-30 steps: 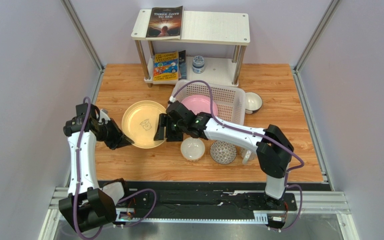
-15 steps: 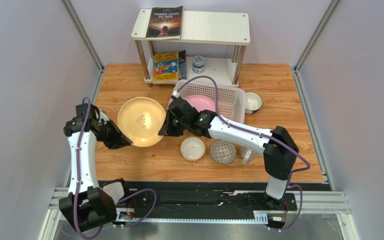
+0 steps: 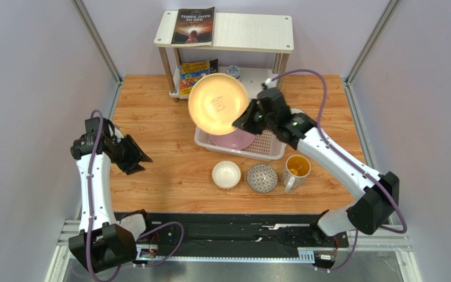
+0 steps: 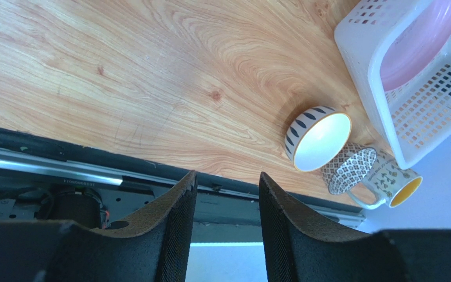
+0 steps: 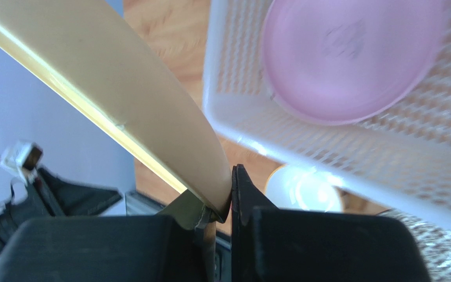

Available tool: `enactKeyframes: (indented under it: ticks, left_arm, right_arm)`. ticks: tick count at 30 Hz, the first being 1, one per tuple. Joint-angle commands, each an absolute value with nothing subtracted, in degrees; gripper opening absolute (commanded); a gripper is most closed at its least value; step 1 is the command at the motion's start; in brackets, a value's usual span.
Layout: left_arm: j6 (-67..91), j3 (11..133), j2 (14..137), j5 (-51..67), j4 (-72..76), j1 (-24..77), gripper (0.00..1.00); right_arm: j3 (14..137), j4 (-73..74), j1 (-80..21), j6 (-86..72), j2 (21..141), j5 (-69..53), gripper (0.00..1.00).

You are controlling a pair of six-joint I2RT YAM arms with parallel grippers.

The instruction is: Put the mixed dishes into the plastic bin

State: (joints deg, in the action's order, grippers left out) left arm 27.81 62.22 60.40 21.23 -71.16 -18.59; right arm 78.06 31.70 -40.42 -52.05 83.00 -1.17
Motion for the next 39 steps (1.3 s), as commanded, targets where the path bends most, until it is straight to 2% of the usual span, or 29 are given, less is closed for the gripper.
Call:
enactKeyframes:
  ticks: [1, 5, 10, 18, 28, 30, 31, 32, 33, 38, 39]
  left_arm:
    - [28.39, 62.67, 59.24, 20.83, -70.84, -18.9, 0.49]
    - [28.21, 61.35, 58.89, 21.27, -70.23, -18.98, 0.49]
    - [28.13, 59.86, 58.71, 22.58, -69.52, -18.9, 0.47]
    - [28.21, 58.97, 58.45, 23.64, -68.82, -18.9, 0.47]
    - [27.69, 59.06, 58.36, 24.35, -68.47, -18.9, 0.45]
    - [27.69, 58.8, 58.18, 24.35, -68.47, -18.9, 0.45]
    - [27.69, 58.71, 58.18, 24.43, -68.21, -18.9, 0.45]
    - [27.69, 58.54, 58.18, 24.61, -68.2, -18.98, 0.45]
    - [27.69, 58.54, 58.27, 24.44, -68.29, -18.98, 0.45]
    - [27.51, 58.89, 58.18, 24.34, -68.55, -18.9, 0.45]
    - [27.51, 58.8, 58.18, 24.35, -68.47, -18.9, 0.45]
  right_arm:
    - [81.2, 37.34, -29.99, -49.05, 81.82, -5.0, 0.0]
    - [83.4, 39.37, -24.71, -47.55, 87.0, -10.71, 0.0]
    - [86.13, 40.17, -24.52, -46.41, 96.13, -13.88, 0.0]
    - [82.7, 36.74, -24.52, -48.96, 102.21, -17.4, 0.0]
    - [88.33, 44.21, -24.43, -46.76, 111.35, -20.66, 0.0]
    - [88.77, 43.95, -24.35, -46.58, 112.06, -20.74, 0.08]
    - [89.38, 44.03, -24.35, -46.32, 112.58, -21.44, 0.18]
    - [89.82, 44.21, -24.35, -46.32, 112.94, -21.88, 0.37]
    - [89.91, 44.64, -24.35, -46.49, 113.46, -21.97, 0.44]
    - [87.28, 44.91, -24.34, -46.58, 111.36, -20.57, 0.61]
    - [86.84, 45.26, -24.35, -46.15, 110.14, -20.83, 0.61]
